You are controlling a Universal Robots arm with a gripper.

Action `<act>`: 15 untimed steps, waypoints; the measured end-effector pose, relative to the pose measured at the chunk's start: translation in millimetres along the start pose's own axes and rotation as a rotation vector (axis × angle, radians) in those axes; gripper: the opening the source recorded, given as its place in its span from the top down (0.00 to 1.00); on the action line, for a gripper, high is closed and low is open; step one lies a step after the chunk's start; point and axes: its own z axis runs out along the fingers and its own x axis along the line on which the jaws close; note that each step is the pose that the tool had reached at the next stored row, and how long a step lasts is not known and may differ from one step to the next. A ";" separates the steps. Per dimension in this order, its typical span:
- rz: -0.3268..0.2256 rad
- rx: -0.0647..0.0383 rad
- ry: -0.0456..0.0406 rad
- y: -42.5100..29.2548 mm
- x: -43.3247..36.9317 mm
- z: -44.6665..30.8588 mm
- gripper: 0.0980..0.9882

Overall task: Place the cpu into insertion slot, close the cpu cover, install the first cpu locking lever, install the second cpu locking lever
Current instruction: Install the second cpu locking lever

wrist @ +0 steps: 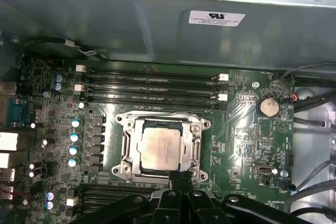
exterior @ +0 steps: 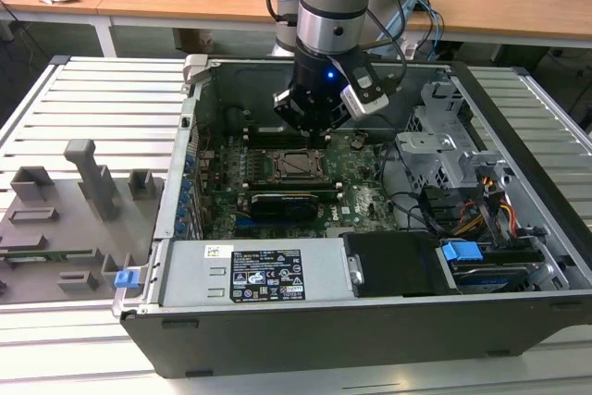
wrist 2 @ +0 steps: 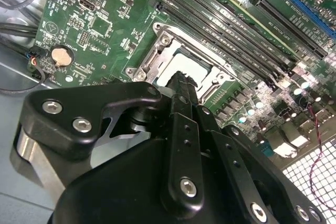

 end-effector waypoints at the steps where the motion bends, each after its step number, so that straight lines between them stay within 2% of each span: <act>1: 0.000 0.000 0.0000 -0.3 0.0 0.0 0.99; 15: 0.000 -0.004 0.0009 -6.2 0.6 -0.1 0.99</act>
